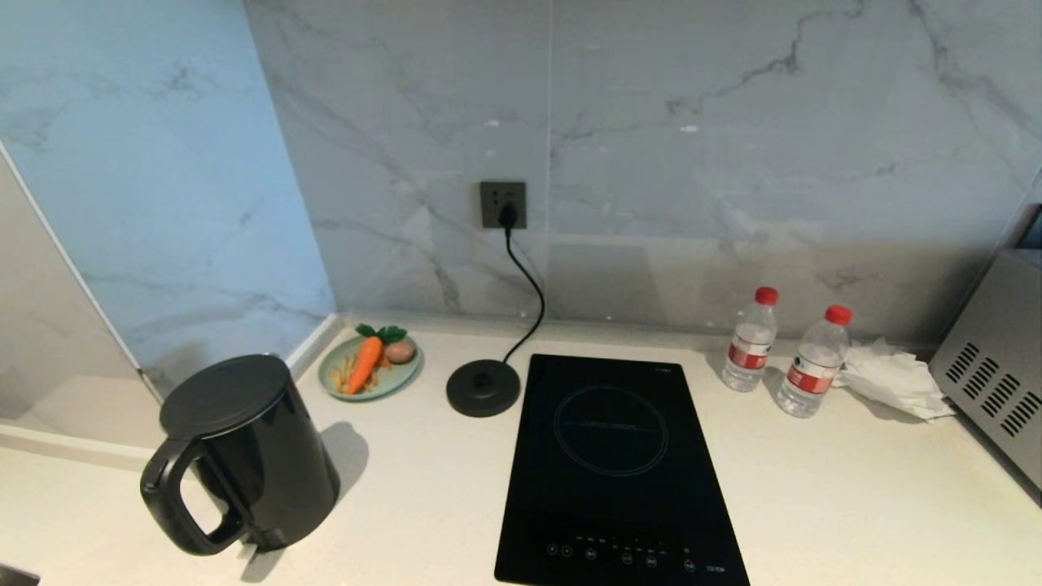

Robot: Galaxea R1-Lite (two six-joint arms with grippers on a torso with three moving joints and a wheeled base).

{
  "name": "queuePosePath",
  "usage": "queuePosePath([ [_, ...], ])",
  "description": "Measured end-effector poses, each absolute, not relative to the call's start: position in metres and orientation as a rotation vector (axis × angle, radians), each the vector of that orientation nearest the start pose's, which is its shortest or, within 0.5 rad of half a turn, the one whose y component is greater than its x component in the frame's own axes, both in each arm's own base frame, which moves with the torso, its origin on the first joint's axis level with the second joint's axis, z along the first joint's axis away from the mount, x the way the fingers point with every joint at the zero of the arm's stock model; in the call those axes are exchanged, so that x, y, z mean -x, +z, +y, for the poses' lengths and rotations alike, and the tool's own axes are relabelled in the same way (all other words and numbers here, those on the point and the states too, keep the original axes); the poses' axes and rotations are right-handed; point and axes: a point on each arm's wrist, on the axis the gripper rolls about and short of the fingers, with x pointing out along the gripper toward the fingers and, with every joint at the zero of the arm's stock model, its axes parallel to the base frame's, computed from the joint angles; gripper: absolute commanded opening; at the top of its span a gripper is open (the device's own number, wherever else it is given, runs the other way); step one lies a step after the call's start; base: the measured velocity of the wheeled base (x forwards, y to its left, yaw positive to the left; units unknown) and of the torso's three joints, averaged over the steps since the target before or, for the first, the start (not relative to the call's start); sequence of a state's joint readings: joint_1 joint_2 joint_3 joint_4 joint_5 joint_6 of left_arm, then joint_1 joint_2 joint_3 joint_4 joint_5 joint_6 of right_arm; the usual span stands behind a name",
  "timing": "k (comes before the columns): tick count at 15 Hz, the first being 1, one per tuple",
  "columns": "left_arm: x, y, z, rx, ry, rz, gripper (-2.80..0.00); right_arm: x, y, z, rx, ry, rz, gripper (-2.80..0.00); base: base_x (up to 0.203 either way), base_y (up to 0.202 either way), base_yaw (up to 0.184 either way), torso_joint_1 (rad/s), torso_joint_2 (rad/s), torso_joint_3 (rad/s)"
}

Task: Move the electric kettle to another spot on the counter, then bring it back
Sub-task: Grab the kettle

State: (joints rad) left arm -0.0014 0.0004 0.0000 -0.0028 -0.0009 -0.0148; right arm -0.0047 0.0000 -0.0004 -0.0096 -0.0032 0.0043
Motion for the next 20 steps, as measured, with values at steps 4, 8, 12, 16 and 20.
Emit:
queuePosePath([
  [4,0.023,0.078,0.000,-0.045,-0.010,-0.018,-2.80,0.023,0.077,0.000,-0.004,-0.008,-0.009,-2.80,0.000,0.000,0.000,0.000,0.00,0.000],
  [8,0.032,0.110,-0.003,-0.060,-0.124,-0.086,-2.80,0.023,0.077,0.000,-0.004,-0.008,-0.010,-2.80,0.000,0.000,0.000,0.000,0.00,0.000],
  [12,0.026,0.142,-0.005,-0.062,-0.245,-0.082,-2.80,0.023,0.077,0.000,-0.004,-0.008,-0.010,-2.80,0.000,0.000,0.000,0.000,0.00,0.000],
  [16,0.009,0.167,-0.006,-0.056,-0.267,-0.032,-2.80,0.023,0.077,0.000,-0.004,-0.008,-0.009,-2.80,0.000,0.000,0.000,0.000,0.00,0.000],
  [20,-0.011,0.186,-0.006,-0.047,-0.272,0.036,-2.80,0.023,0.077,0.000,-0.004,-0.008,-0.010,-2.80,0.000,0.000,0.000,0.000,0.00,0.000],
])
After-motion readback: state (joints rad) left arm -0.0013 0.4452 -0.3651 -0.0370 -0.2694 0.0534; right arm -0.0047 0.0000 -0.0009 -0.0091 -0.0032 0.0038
